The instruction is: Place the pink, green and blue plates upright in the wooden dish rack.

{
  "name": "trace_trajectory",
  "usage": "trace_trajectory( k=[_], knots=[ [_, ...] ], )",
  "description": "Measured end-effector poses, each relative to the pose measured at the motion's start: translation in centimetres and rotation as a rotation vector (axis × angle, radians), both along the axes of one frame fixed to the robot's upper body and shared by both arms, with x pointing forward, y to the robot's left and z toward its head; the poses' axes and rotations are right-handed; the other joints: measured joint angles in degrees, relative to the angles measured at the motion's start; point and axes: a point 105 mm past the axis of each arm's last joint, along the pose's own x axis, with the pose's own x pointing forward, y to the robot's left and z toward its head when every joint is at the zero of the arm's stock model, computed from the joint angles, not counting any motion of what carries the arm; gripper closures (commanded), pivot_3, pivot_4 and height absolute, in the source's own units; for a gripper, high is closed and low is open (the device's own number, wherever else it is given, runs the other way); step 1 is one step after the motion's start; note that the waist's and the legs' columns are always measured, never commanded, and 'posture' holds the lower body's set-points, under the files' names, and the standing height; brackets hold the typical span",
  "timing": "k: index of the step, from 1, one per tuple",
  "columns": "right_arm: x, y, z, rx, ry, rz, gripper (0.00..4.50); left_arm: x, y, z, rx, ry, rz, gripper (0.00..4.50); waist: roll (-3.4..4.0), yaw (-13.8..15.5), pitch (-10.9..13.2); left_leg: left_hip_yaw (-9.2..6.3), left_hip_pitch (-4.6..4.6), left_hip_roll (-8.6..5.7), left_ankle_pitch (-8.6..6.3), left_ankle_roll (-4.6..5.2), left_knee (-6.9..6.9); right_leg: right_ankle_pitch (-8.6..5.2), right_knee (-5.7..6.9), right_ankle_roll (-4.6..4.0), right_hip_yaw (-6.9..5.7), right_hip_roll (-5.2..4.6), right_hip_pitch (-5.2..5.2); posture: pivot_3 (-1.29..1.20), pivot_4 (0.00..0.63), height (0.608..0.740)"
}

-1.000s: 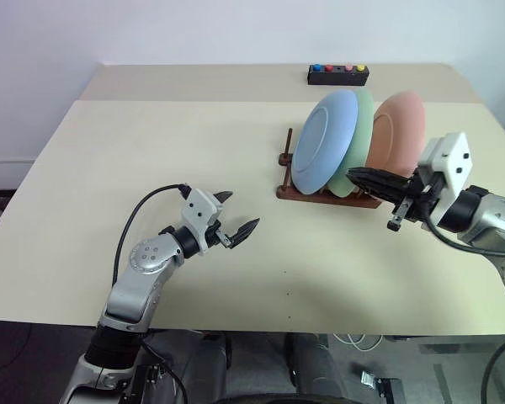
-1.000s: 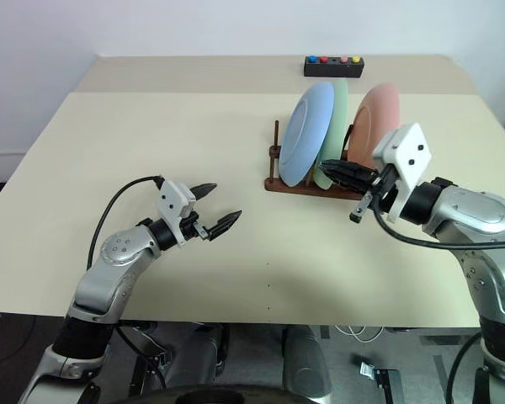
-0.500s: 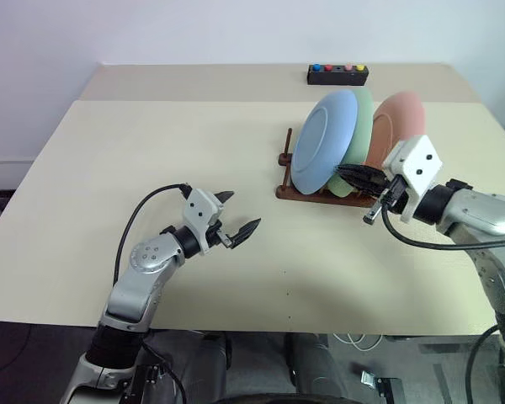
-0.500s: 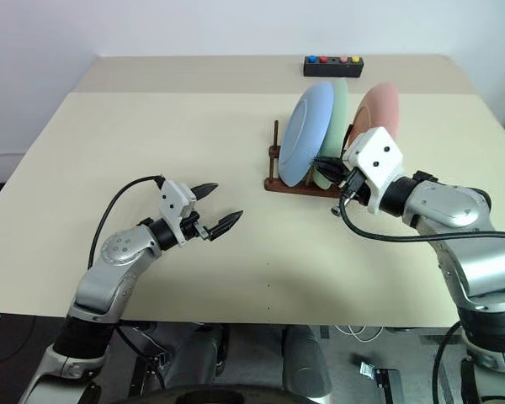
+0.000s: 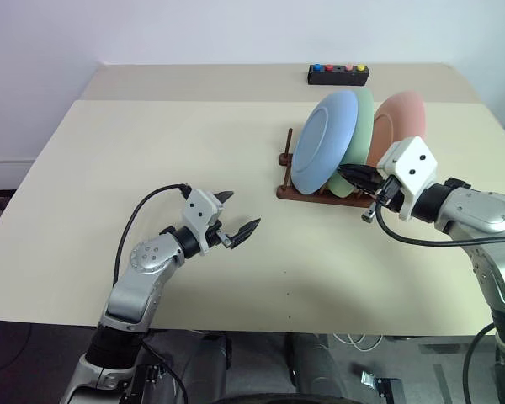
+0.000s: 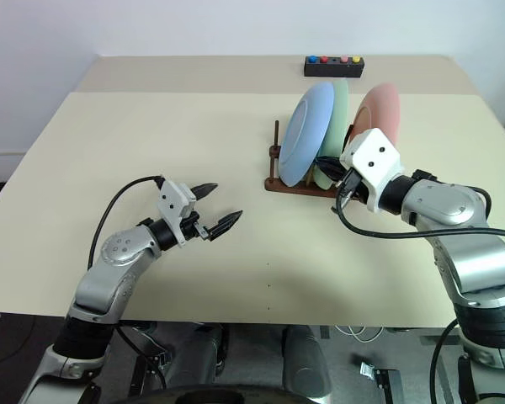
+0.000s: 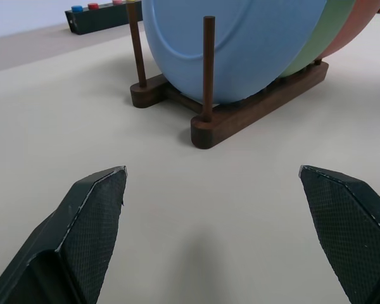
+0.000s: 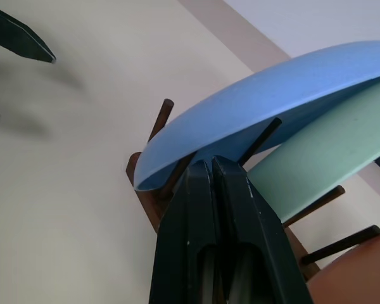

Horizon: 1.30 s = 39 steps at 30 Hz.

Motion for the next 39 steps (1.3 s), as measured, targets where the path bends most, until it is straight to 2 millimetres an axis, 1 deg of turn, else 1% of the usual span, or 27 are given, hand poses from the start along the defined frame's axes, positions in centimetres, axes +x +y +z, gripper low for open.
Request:
trace_trajectory(
  k=[10,17,21,23,27,29,31,33,35,37,38,39],
  knots=[
    [0.1,2.2,0.5,0.04,-0.023,0.068,4.44,0.0,0.0,0.0,0.0,0.0,0.001,0.0,0.0,0.0,0.0,0.0,0.0,0.0,0.0,0.0,0.0,0.0,0.01,0.0,0.0,0.0,0.0,0.0,0.15,0.734],
    [0.0,2.9,0.5,0.037,-0.024,0.092,4.44,0.0,0.0,0.0,0.001,-0.001,0.002,0.0,0.0,0.0,0.0,0.0,0.0,0.0,0.0,0.0,0.0,0.0,0.01,0.0,0.0,0.0,0.0,0.0,0.15,0.734],
    [0.0,2.9,0.5,0.023,-0.035,0.091,4.44,0.0,0.0,0.0,0.001,-0.001,0.003,0.0,0.0,0.0,0.0,0.0,0.0,0.0,0.0,0.0,0.01,0.01,0.01,0.0,0.0,0.0,0.0,0.0,0.15,0.734],
    [-0.2,2.8,0.9,0.012,-0.06,0.105,4.44,0.0,0.0,0.0,0.001,-0.001,0.002,0.0,0.0,0.0,0.0,0.0,0.0,0.0,0.0,0.0,0.01,0.01,0.01,0.01,0.0,0.0,0.0,0.0,0.15,0.734],
    [-0.9,1.0,3.2,0.029,-0.142,0.104,4.44,0.0,0.0,0.0,0.002,0.0,0.002,0.0,0.0,0.1,0.0,0.0,0.0,0.0,0.0,0.0,0.01,0.01,0.01,0.01,0.0,-0.01,0.01,0.0,0.15,0.734],
    [-1.6,-0.1,4.2,0.084,-0.158,0.113,4.44,0.0,-0.1,-0.1,0.001,0.0,-0.001,0.0,0.0,0.1,0.0,0.0,0.01,0.0,0.0,0.0,0.0,0.01,0.01,0.01,0.0,0.0,0.02,0.0,0.15,0.734],
    [-2.6,-1.5,5.9,0.162,-0.186,0.124,4.44,-0.1,-0.1,-0.1,0.002,0.002,-0.003,0.0,0.0,0.1,0.0,0.0,0.0,0.0,0.0,0.0,0.01,0.01,0.01,0.01,0.0,-0.01,0.03,0.0,0.15,0.734],
    [-3.3,-3.5,7.8,0.225,-0.235,0.092,4.44,-0.1,-0.2,-0.1,0.001,0.002,-0.006,0.0,-0.02,0.1,0.0,0.0,0.03,0.0,0.0,0.0,0.02,0.01,0.01,0.01,0.0,0.0,0.08,0.0,0.15,0.734],
    [-3.5,-6.3,9.1,0.305,-0.273,0.019,4.44,-0.1,-0.3,-0.1,-0.002,0.004,-0.009,0.0,-0.03,0.1,0.0,0.0,0.06,0.0,0.0,0.0,0.03,0.0,0.01,0.0,0.0,0.0,0.13,0.0,0.15,0.734],
    [-3.5,-8.9,9.5,0.383,-0.289,-0.052,4.44,-0.1,-0.4,-0.2,-0.003,0.004,-0.01,0.0,-0.02,0.1,0.0,0.0,0.08,0.0,0.0,0.0,0.02,0.0,0.01,0.0,0.0,0.0,0.14,0.0,0.15,0.734],
    [-3.6,-9.9,9.4,0.414,-0.288,-0.079,4.44,-0.1,-0.5,-0.2,-0.003,0.006,-0.012,0.0,-0.01,0.1,0.0,0.0,0.08,0.0,0.0,0.0,0.01,0.0,0.01,0.0,0.0,0.0,0.13,0.0,0.15,0.734],
    [-3.7,-11.4,8.9,0.446,-0.272,-0.119,4.44,-0.1,-0.6,-0.2,-0.004,0.003,-0.016,0.0,-0.05,0.2,0.0,-0.01,0.1,0.0,0.0,0.0,0.0,0.0,0.01,0.0,-0.02,0.0,0.18,0.0,0.15,0.734]
  ],
)
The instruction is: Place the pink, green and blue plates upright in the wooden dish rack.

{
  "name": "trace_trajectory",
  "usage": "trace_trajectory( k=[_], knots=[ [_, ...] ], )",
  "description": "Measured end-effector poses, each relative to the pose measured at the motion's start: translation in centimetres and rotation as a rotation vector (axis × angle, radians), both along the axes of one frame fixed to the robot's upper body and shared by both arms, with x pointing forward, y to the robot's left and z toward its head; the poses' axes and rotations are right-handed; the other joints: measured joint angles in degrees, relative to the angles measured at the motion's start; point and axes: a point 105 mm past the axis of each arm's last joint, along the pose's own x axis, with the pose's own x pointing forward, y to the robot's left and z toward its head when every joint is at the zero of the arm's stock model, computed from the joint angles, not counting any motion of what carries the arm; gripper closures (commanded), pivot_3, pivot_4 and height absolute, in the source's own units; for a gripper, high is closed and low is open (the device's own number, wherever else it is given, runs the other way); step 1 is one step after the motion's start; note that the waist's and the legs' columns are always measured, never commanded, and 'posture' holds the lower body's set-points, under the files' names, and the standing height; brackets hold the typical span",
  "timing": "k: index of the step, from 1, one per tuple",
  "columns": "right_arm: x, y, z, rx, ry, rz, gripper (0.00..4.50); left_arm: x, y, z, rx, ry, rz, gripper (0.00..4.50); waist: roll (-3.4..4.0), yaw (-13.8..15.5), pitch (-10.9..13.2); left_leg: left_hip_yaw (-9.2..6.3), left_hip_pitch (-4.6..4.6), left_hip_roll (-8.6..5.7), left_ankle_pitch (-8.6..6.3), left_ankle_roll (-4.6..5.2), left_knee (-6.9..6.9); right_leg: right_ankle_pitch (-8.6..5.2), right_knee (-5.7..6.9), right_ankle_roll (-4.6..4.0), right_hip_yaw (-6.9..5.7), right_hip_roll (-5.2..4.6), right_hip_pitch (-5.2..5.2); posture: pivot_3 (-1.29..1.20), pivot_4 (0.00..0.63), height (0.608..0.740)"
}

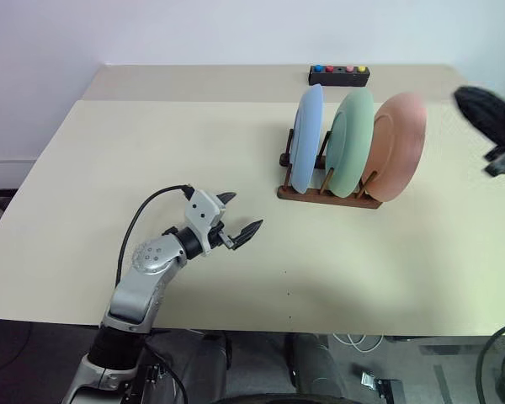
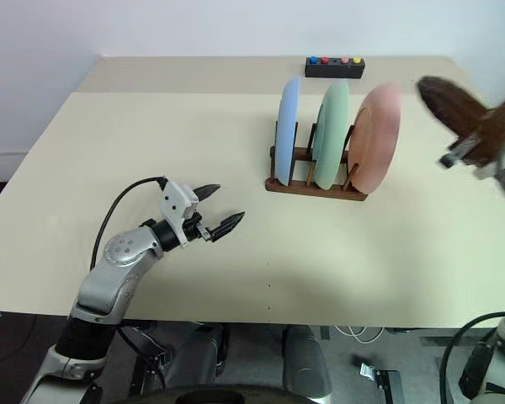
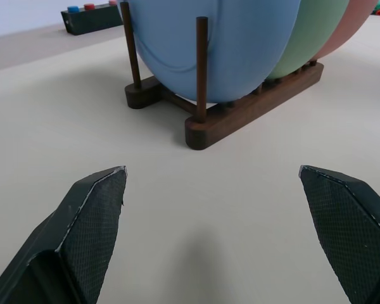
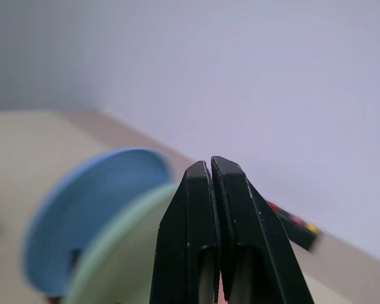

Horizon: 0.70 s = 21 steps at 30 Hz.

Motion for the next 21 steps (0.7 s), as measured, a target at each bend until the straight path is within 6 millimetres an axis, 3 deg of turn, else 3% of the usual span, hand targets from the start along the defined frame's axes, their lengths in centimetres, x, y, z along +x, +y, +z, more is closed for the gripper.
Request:
trace_trajectory(
  k=[2,4,8,12,16,21],
  knots=[
    [-0.3,-3.0,-2.9,0.039,0.101,-0.074,4.44,0.2,0.2,-0.1,0.003,-0.004,0.007,0.0,-0.04,0.2,0.0,-0.01,0.03,-0.01,-0.01,0.01,0.0,0.0,-0.05,0.0,-0.04,-0.01,0.09,0.0,0.15,0.734],
    [-0.5,-5.0,-7.2,0.068,0.232,-0.128,4.44,0.6,0.7,-0.4,0.012,-0.002,0.033,0.0,-0.03,-0.1,0.0,0.03,0.07,-0.01,-0.02,0.03,0.0,0.0,-0.08,0.0,0.0,-0.01,0.12,0.0,0.15,0.734],
    [-0.3,-5.8,-12.5,0.066,0.357,-0.18,4.44,1.1,1.3,-0.6,0.012,-0.002,0.071,0.0,0.17,-1.2,-0.1,0.2,0.46,0.01,-0.02,0.03,-0.08,-0.01,0.03,-0.01,0.15,0.0,0.27,0.0,0.15,0.734],
    [0.3,-5.1,-15.5,0.026,0.406,-0.195,4.44,1.5,3.7,-0.7,0.014,-0.011,0.16,0.0,0.12,-2.0,-0.1,0.19,0.8,0.04,-0.03,0.03,-0.17,-0.12,-0.01,-0.17,0.15,0.01,0.58,0.0,0.15,0.734],
    [0.6,-5.3,-18.4,0.07,0.471,-0.223,4.44,1.4,7.4,-2.6,0.051,0.047,0.268,0.0,0.17,-1.7,-0.1,0.2,0.74,0.0,-0.03,0.03,-0.12,-0.11,-0.01,-0.15,0.17,-0.03,0.57,0.0,0.15,0.734],
    [1.7,-6.2,-17.1,0.051,0.409,-0.233,4.44,1.1,7.7,-3.2,0.049,0.064,0.287,0.0,0.14,-1.2,-0.1,0.19,0.77,0.0,-0.03,0.03,-0.05,-0.11,-0.07,-0.17,0.17,-0.03,0.67,0.0,0.15,0.734]
  ],
)
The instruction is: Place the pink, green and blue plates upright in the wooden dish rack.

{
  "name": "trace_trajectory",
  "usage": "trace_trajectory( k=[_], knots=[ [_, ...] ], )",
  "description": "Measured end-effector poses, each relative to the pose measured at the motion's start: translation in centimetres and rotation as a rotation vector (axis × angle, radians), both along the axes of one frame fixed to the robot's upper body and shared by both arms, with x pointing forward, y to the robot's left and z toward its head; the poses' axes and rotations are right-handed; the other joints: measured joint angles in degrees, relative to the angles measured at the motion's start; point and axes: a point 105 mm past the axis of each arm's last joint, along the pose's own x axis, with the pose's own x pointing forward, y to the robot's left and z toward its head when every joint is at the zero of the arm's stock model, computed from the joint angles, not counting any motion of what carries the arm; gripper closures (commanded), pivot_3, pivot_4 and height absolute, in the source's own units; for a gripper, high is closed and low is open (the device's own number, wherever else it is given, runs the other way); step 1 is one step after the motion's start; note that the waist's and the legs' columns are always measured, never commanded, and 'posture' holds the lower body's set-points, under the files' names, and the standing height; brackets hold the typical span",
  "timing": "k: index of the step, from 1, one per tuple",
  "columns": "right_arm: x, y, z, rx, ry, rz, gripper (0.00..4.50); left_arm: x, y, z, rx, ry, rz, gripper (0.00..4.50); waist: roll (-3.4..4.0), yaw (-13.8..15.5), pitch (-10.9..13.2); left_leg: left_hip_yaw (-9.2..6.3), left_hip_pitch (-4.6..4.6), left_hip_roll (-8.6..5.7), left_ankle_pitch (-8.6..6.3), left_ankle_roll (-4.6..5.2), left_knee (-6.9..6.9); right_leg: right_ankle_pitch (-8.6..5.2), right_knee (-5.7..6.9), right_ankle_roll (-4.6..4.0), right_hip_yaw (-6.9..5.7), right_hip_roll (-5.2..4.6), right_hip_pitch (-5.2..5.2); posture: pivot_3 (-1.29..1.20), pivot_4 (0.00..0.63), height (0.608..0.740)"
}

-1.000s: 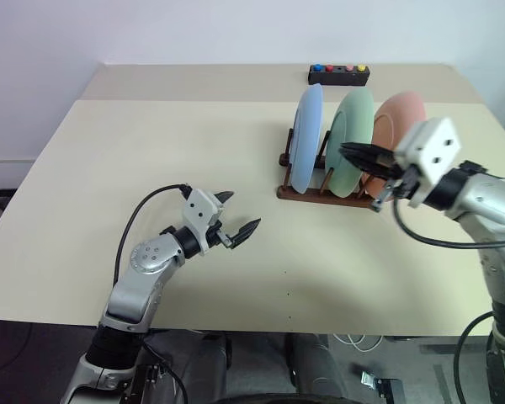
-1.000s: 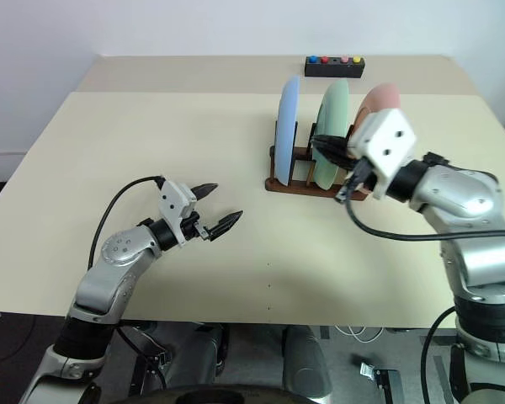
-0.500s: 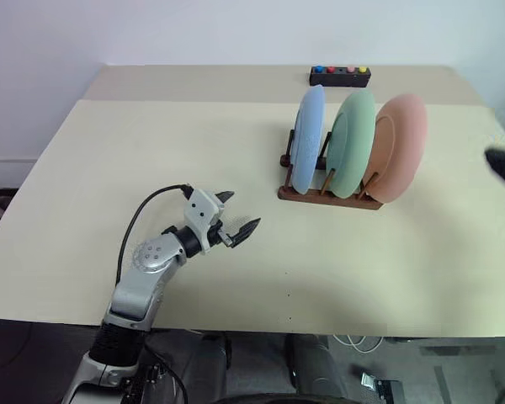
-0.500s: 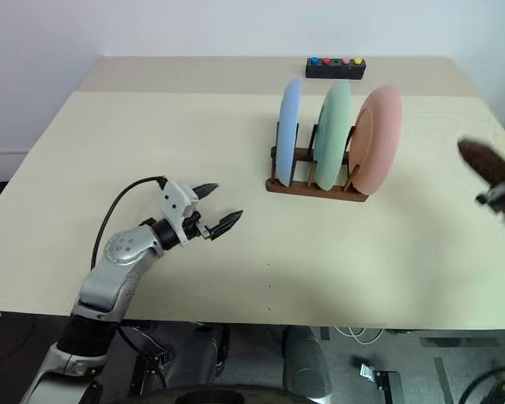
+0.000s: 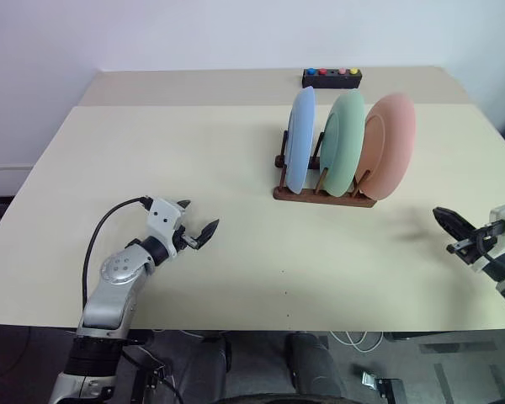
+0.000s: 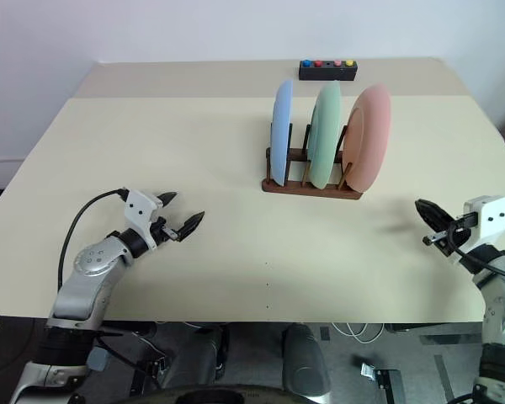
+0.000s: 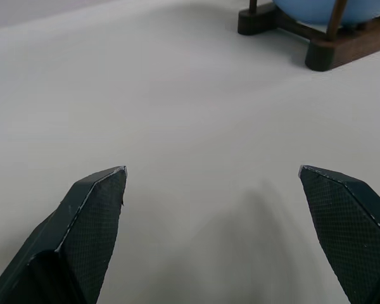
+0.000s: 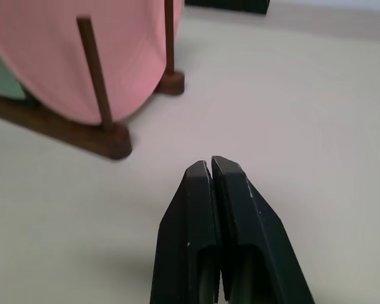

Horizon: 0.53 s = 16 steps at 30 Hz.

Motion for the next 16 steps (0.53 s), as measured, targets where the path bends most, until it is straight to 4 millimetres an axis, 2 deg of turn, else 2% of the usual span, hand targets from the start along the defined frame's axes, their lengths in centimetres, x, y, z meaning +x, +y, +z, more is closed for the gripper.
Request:
trace_trajectory(
  k=[2,6,16],
  knots=[
    [0.6,-0.1,0.4,-0.003,-0.026,-0.001,4.44,0.0,0.0,0.0,0.0,-0.002,0.005,0.0,-0.01,-0.1,0.0,-0.01,0.01,0.01,0.0,0.0,-0.05,0.02,0.01,0.04,-0.01,0.01,-0.01,0.0,0.15,0.734],
    [1.6,-0.6,0.1,0.002,-0.032,-0.025,4.44,0.1,0.0,0.2,0.0,-0.016,0.011,0.0,0.0,-0.3,0.0,-0.01,0.01,0.01,0.0,0.0,-0.08,0.07,0.01,0.14,-0.01,0.01,-0.02,0.0,0.15,0.734],
    [2.0,-0.8,-0.3,0.009,-0.036,-0.039,4.44,0.0,-0.7,0.0,-0.023,-0.023,0.032,0.0,0.0,-0.5,0.0,-0.01,0.01,0.0,0.0,0.0,-0.07,0.07,0.0,0.14,0.0,0.0,-0.01,0.0,0.15,0.734]
  ],
)
